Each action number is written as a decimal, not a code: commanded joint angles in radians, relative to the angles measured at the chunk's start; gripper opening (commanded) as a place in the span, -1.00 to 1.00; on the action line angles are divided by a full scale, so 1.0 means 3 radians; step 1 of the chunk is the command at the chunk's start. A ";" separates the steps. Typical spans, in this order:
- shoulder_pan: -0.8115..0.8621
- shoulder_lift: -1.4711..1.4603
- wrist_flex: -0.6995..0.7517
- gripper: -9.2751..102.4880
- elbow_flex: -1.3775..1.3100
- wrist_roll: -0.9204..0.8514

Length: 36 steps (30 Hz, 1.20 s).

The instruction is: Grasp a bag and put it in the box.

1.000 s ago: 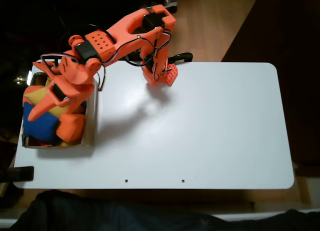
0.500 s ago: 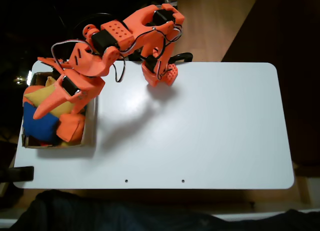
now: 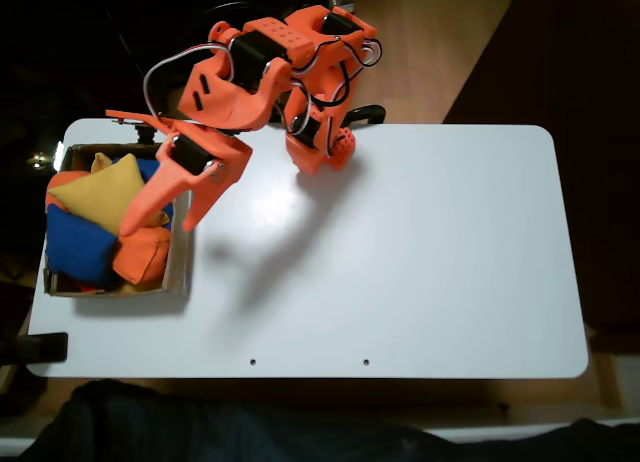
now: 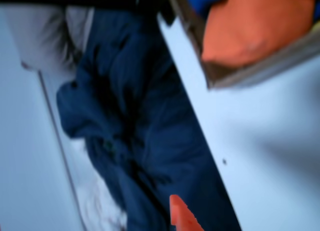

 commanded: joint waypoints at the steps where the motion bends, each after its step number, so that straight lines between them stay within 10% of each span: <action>1: -0.0143 0.0235 0.0015 0.30 0.0051 0.0020; 36: -0.1698 0.1759 0.0010 -0.20 0.1401 -0.0031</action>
